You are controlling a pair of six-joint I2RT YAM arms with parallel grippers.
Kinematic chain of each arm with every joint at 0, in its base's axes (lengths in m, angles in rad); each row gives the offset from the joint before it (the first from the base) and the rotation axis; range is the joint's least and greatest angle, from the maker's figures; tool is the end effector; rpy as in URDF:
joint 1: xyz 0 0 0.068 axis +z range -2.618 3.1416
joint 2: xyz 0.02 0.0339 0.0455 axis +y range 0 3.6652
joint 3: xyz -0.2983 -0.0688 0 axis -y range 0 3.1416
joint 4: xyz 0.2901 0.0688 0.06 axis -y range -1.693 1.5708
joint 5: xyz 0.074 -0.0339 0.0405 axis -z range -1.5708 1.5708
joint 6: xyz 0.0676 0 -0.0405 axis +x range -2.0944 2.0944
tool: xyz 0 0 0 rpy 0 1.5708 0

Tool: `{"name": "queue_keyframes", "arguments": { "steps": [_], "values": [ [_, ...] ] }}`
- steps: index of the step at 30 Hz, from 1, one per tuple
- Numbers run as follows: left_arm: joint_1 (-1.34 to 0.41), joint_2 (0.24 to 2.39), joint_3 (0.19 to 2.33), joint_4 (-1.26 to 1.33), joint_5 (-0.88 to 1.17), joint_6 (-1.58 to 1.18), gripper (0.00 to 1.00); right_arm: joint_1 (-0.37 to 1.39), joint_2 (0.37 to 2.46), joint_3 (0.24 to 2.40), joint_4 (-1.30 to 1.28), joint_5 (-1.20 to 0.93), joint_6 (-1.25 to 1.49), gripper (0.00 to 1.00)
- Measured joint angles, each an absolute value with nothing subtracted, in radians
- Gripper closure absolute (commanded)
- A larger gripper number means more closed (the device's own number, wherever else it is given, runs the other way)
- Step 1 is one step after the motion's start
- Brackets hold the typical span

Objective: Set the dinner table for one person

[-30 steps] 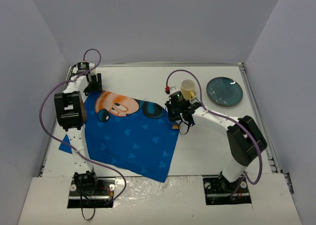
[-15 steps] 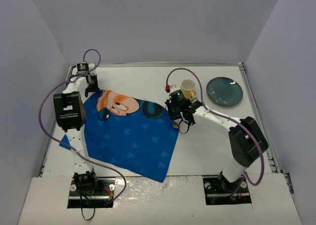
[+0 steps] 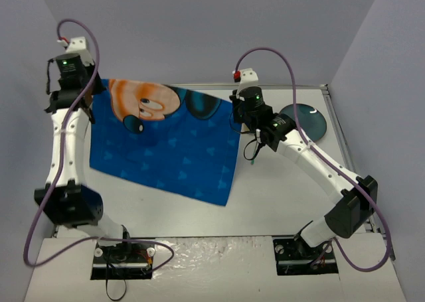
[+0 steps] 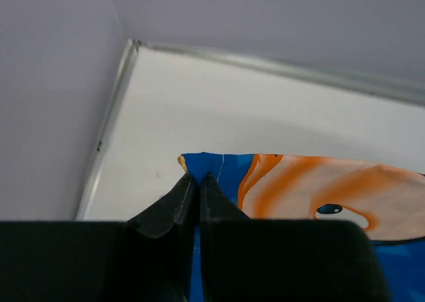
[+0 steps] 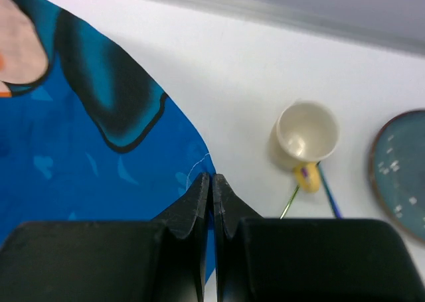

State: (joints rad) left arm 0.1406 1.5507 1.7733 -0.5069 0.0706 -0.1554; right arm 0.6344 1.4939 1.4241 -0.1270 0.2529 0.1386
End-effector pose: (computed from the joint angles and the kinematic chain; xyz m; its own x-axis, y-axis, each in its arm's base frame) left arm 0.4160 0.0541 0.4946 -0.2631 -0.1932 -0.9452 -0.1149 0.9791 -0.1681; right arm 0.3543 0.2397 0.4233 -0.2080 0.0130 -0.9781 -0.3508 0.9324 0.0870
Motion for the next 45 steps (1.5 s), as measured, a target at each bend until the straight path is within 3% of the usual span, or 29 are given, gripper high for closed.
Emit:
{"name": "queue_keyframes", "arguments": {
  "steps": [4,12,21,26,32,45],
  "values": [
    [0.141,1.302,1.779,-0.488,0.026,-0.173,1.00,0.628,1.462,1.536,-0.131,0.329,0.086,1.00],
    [0.141,1.027,1.663,-0.533,-0.032,-0.214,1.00,0.622,1.439,1.595,-0.115,0.425,-0.012,1.00],
    [0.120,0.859,1.527,-0.728,-0.044,-0.315,1.00,0.625,1.275,1.583,-0.108,0.440,-0.090,1.00],
    [0.109,0.793,1.497,-0.787,-0.055,-0.373,1.00,0.627,1.292,1.655,-0.088,0.420,-0.128,1.00],
    [0.110,0.797,1.393,-0.795,-0.144,-0.434,1.00,0.623,1.498,1.746,-0.060,0.394,-0.173,1.00],
    [0.183,1.148,0.963,-0.616,-0.302,-0.648,1.00,0.580,2.153,1.921,0.069,0.218,-0.241,1.00]
  ]
}}
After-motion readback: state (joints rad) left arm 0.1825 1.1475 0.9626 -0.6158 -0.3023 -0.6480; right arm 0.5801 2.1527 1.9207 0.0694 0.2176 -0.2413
